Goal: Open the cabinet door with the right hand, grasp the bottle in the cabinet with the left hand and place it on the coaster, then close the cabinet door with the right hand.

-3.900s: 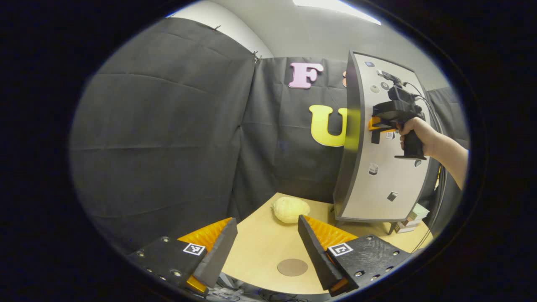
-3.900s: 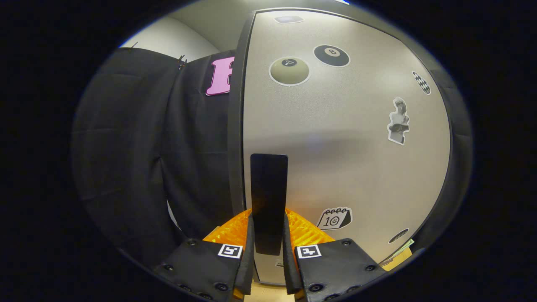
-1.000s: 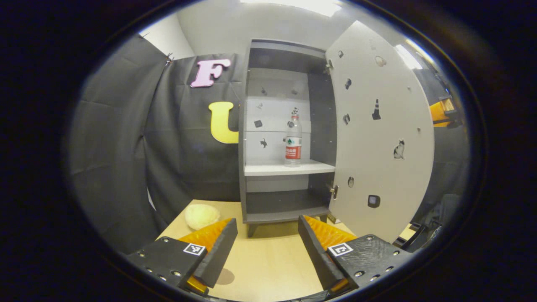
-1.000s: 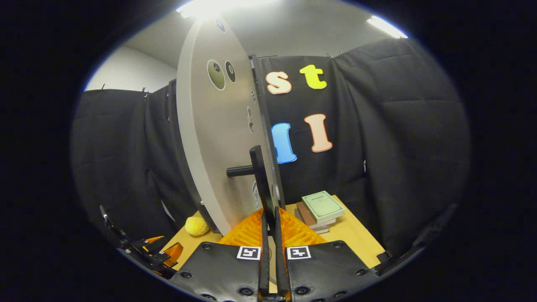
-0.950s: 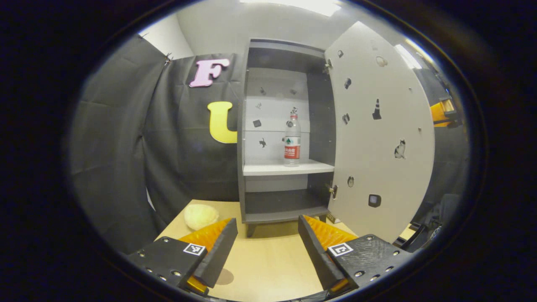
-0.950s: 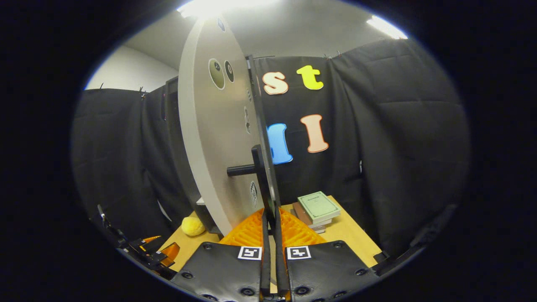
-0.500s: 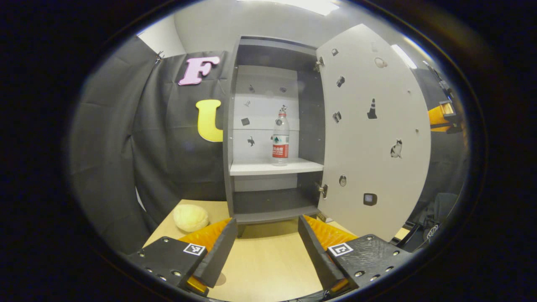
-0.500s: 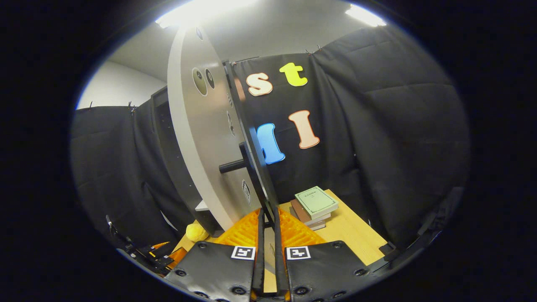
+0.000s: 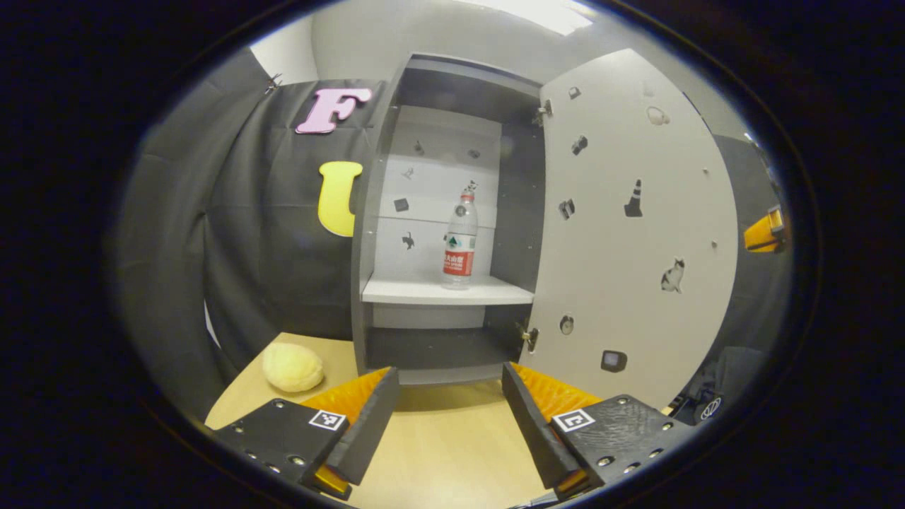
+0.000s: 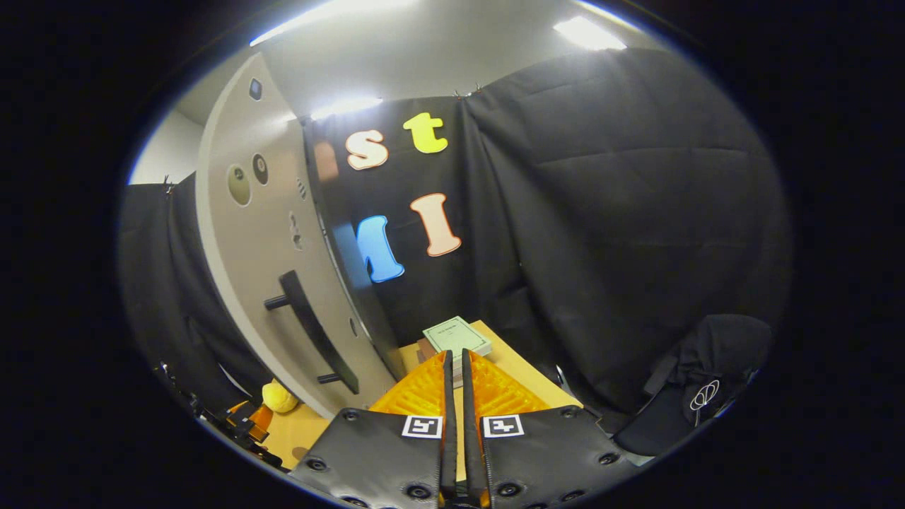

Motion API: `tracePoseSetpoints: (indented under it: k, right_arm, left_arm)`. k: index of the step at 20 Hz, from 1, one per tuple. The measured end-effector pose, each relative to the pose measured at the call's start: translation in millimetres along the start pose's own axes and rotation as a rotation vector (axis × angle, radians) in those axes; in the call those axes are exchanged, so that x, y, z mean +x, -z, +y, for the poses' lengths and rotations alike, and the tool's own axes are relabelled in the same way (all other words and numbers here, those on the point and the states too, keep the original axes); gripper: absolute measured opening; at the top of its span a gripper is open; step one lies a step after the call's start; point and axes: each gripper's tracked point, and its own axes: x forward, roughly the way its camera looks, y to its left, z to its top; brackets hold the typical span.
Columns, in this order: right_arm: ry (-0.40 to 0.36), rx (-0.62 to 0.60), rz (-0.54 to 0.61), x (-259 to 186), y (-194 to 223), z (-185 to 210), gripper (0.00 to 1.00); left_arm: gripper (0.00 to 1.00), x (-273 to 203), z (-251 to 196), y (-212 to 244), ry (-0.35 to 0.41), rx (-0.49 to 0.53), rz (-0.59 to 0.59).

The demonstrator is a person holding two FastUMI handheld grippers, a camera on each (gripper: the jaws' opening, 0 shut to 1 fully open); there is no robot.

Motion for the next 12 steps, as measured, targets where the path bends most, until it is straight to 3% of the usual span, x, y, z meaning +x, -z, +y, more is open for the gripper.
tracePoseSetpoints:
  k: [1,2,3,6,8,9,10,12]
  right_arm:
    - [0.001,-0.010,0.000,1,0,-2,0.07]
    - [-0.010,-0.034,-0.011,5,-3,-1,0.18]
    - [-0.009,-0.076,-0.023,9,-3,-3,0.15]
    - [0.020,-0.151,-0.052,26,-18,-22,0.28]
    - [0.013,-0.166,-0.041,37,-15,-17,0.31]
    - [0.014,-0.170,-0.039,41,-15,-18,0.40]
    - [0.008,-0.167,-0.042,46,-15,-18,0.41]
    - [-0.016,-0.150,-0.038,60,-14,-10,0.61]
  left_arm:
    - [0.87,8,-3,-9,0.001,-0.001,-0.016]
    - [0.90,20,-4,-15,0.000,0.001,-0.019]
    - [0.90,31,-6,-21,-0.004,0.005,-0.018]
    - [0.87,59,-6,-43,-0.015,0.039,-0.025]
    - [0.87,81,-7,-63,-0.019,0.054,-0.052]
    - [0.88,90,-7,-72,-0.019,0.059,-0.060]
    - [0.88,102,-6,-80,-0.024,0.066,-0.062]
    - [0.93,125,-3,-96,-0.036,0.055,-0.062]
